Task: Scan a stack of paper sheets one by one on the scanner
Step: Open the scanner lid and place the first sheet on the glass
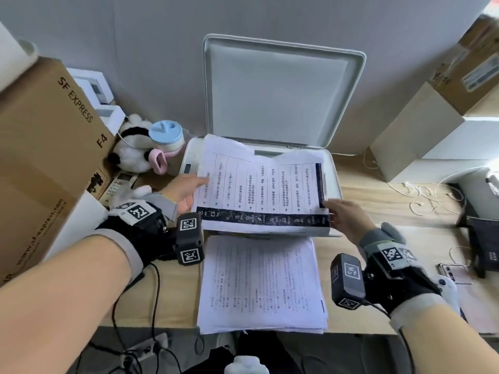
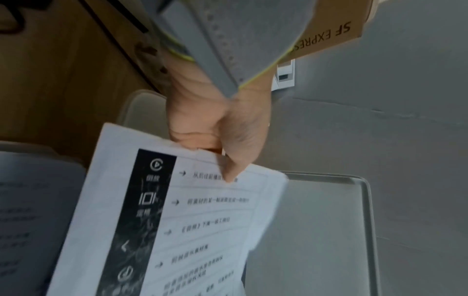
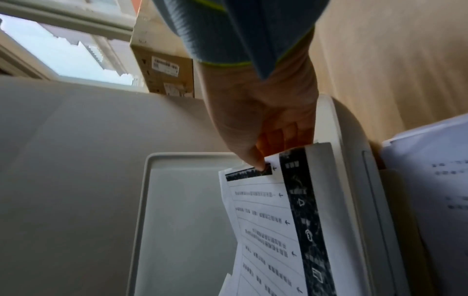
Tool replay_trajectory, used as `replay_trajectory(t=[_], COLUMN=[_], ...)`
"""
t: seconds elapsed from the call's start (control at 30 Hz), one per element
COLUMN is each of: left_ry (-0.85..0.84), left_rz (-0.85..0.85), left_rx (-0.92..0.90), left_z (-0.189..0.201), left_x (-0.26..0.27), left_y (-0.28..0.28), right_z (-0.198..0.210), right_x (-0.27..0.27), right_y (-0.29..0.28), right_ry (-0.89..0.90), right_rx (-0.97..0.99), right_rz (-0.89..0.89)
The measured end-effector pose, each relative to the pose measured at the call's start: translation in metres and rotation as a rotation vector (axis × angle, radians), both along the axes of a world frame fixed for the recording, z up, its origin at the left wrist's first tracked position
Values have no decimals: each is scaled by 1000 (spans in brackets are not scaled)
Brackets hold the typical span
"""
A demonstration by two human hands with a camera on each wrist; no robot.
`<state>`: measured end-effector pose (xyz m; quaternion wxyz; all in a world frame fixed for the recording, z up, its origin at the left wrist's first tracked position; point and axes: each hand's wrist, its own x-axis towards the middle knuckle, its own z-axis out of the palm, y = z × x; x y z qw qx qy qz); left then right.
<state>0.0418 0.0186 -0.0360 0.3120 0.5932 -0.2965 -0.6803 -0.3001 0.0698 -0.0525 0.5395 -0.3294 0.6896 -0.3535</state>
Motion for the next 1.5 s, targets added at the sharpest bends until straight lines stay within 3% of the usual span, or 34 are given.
replay_trajectory(t=[0.13, 0.33, 0.8, 1.07, 1.2, 1.33, 1.5], left_ry=[-180, -639, -911, -932, -887, -807, -469], left_rz=[153, 120, 17, 23, 93, 223, 322], left_rx=[-65, -193, -255, -232, -250, -389, -445], left_z=[-19, -39, -51, -57, -47, -14, 45], left_x=[-5, -13, -15, -13, -16, -16, -31], left_y=[-26, -57, -69, -71, -76, -109, -162], right_z=[-11, -21, -21, -16, -12, 18, 73], right_x=[3, 4, -6, 0, -4, -14, -16], right_y=[-31, -54, -71, -72, -81, -121, -181], right_ry=[189, 405, 700, 806, 775, 510, 161], right_rx=[53, 155, 143, 166, 144, -134, -297], right_rz=[-72, -21, 104, 173, 149, -25, -188])
